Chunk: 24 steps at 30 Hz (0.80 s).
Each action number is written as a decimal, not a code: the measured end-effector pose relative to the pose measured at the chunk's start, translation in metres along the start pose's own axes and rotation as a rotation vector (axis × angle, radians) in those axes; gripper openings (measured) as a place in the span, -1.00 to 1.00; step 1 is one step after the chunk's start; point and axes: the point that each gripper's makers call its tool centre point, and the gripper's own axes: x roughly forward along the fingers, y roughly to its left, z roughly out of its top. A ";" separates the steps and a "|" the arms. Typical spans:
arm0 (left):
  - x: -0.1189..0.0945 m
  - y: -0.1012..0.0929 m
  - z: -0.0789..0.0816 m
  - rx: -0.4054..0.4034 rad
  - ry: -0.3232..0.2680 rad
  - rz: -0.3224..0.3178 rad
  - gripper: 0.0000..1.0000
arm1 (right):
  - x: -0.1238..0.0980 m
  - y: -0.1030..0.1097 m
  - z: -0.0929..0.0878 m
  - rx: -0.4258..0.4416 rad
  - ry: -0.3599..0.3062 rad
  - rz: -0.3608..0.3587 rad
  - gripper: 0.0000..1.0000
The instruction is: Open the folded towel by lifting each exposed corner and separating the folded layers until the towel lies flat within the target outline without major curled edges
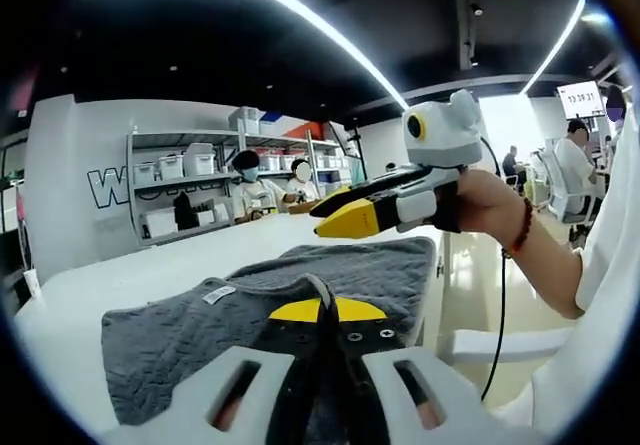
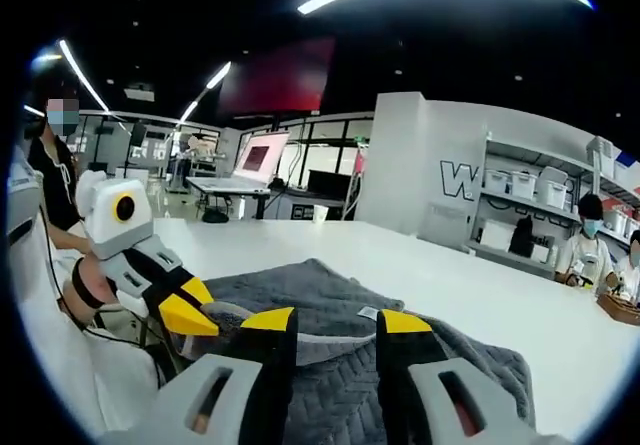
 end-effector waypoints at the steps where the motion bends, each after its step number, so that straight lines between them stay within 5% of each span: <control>1: 0.000 0.001 0.000 -0.004 -0.003 0.001 -0.96 | 0.001 -0.001 -0.001 0.004 0.001 0.001 -0.48; 24: -0.012 0.016 -0.002 -0.038 -0.027 0.040 -0.96 | 0.030 -0.009 -0.018 0.037 0.067 0.033 -0.44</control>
